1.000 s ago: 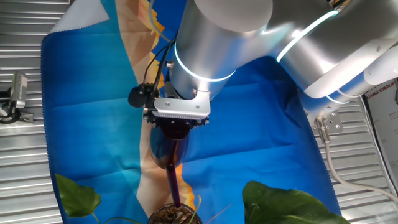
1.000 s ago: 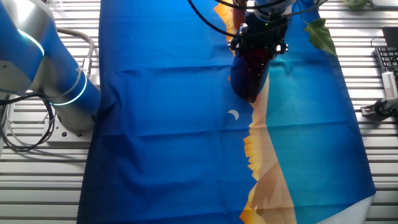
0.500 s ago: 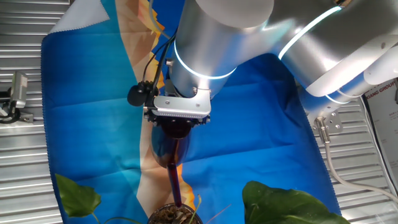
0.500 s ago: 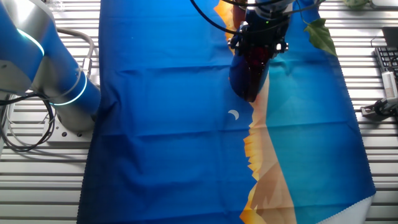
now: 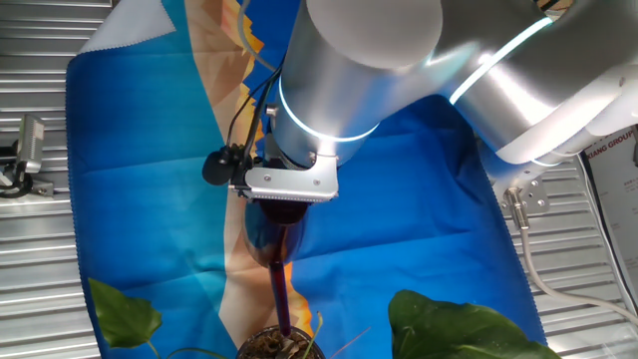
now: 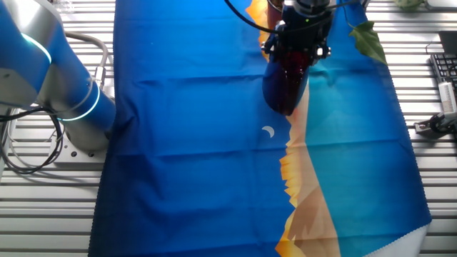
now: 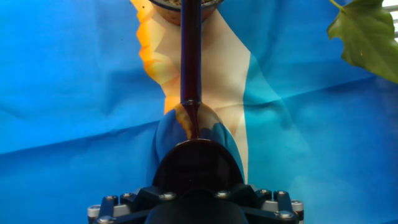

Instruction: Water the plant

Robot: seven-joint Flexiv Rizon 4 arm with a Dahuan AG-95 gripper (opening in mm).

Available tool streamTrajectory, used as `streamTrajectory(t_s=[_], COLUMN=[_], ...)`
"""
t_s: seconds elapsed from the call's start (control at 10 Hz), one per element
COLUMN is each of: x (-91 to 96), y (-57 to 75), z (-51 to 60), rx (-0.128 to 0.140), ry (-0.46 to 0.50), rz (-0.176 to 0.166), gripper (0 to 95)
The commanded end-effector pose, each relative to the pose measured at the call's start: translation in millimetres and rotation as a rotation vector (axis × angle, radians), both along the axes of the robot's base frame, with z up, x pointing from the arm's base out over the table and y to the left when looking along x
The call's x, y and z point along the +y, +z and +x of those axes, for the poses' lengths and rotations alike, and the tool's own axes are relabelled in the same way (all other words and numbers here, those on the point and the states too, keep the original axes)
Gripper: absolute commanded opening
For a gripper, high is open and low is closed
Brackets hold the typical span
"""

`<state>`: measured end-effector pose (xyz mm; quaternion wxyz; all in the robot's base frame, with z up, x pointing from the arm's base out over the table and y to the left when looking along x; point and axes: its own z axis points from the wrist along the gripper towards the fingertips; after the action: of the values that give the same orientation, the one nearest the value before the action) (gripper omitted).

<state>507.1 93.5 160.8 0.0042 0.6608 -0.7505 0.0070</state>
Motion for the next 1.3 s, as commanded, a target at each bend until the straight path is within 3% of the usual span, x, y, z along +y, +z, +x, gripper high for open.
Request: streamTrajectory(t_s=[0.1,0.2,0.7,1.1,1.3], x=[-0.1,0.4,2.2,3.2,4.4], y=[1.6,2.1,4.5,5.8,7.0], z=[-1.0,-1.3,-3.1,-3.8,-4.5], rx=[0.006,0.006,0.010,0.015,0.018], ry=[-0.001,0.000,-0.012,-0.019,-0.021], rz=[-0.014,-0.031,-0.040,-0.073,-0.109], gripper=[0.0,0.0,0.0,0.0,0.0])
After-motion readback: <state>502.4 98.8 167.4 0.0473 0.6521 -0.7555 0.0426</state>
